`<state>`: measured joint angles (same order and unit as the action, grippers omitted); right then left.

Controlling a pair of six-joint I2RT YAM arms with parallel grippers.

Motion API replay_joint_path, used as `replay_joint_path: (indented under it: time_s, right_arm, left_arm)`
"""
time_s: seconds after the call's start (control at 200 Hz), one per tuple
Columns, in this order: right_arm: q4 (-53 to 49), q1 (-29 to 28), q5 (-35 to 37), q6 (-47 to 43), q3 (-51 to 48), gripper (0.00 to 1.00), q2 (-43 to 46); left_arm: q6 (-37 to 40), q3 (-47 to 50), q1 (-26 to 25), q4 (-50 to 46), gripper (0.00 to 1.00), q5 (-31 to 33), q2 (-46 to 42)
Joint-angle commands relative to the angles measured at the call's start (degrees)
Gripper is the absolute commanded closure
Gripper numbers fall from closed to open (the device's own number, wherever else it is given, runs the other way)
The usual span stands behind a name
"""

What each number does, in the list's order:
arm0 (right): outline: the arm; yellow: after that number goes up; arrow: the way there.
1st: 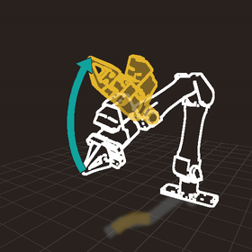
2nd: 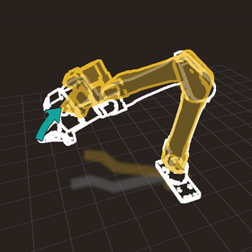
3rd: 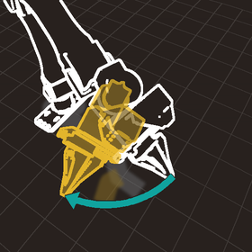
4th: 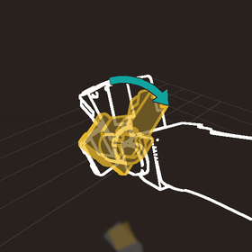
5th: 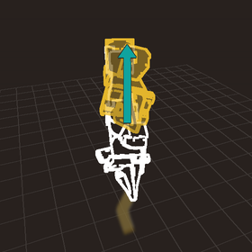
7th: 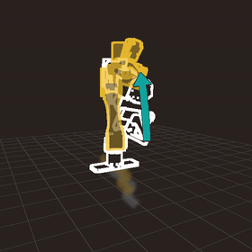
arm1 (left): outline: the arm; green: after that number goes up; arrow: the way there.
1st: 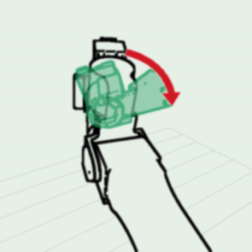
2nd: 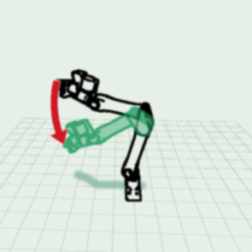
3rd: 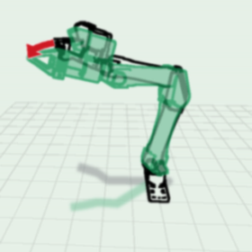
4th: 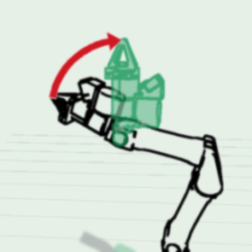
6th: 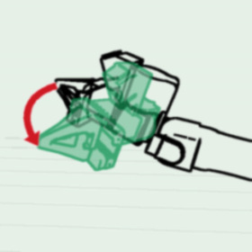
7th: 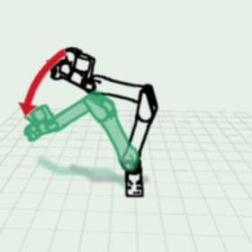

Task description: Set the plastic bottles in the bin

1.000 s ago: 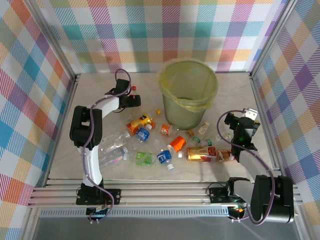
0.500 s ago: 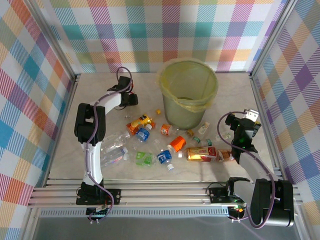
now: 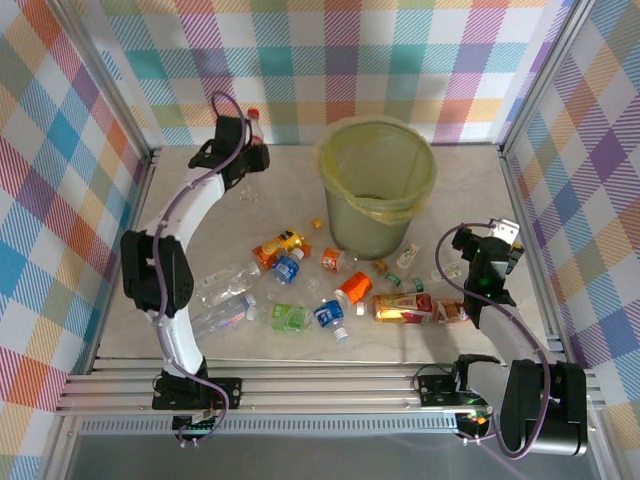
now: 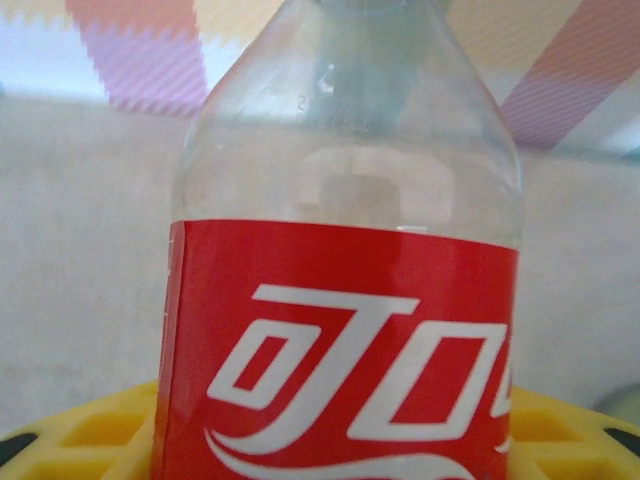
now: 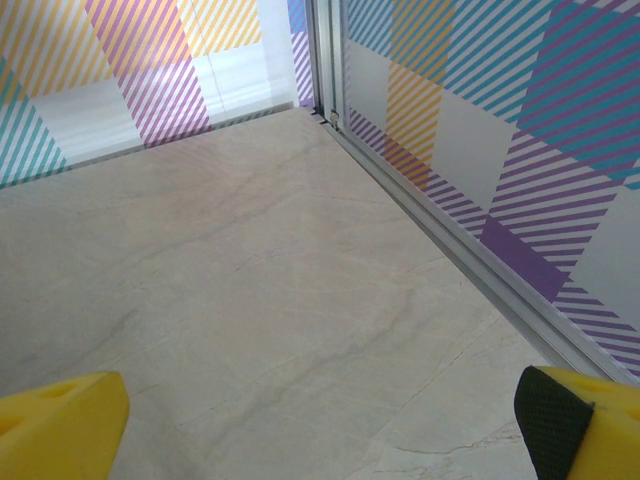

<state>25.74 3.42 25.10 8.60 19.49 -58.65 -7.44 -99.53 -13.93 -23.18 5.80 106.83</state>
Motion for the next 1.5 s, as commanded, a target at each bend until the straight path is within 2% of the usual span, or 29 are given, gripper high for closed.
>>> replay_joint_path:
  time_s: [0.0,0.145,0.325,0.535,0.75,1.115,1.32,1.495]
  right_arm:
    - [0.12,0.36,1.09,0.88,-0.35,0.0,1.3]
    - [0.02,0.36,1.17,0.89,-0.33,0.0,1.29]
    - [-0.23,0.34,1.18,0.96,-0.28,0.0,1.35]
    - [-0.27,0.36,1.08,1.15,-0.15,0.0,1.08]
    - [-0.36,0.36,1.08,1.33,-0.22,0.0,1.35]
    - [-0.61,0.36,0.62,1.59,-0.24,0.0,1.44]
    - [-0.52,0.36,0.65,1.59,-0.33,0.0,1.52]
    - [-0.54,0.33,0.65,1.67,-0.26,0.0,1.4]
  left_arm:
    - [2.14,-3.61,-3.75,3.09,0.61,-1.22,-5.67]
    - [2.9,-7.6,-7.65,6.2,0.63,-3.49,-8.27]
    - [4.52,-14.75,-13.58,6.75,0.64,-8.56,-6.77]
    - [5.58,-24.63,-19.92,3.02,0.64,-15.41,-0.01]
    - [7.66,-34.96,-24.83,-4.79,0.64,-18.72,8.84]
    - [9.43,-35.88,-26.05,-1.52,0.64,-21.41,16.79]
    - [9.86,-34.46,-26.14,-0.65,0.55,-21.96,19.52]
    - [10.56,-34.29,-26.1,-0.64,0.53,-22.23,21.81]
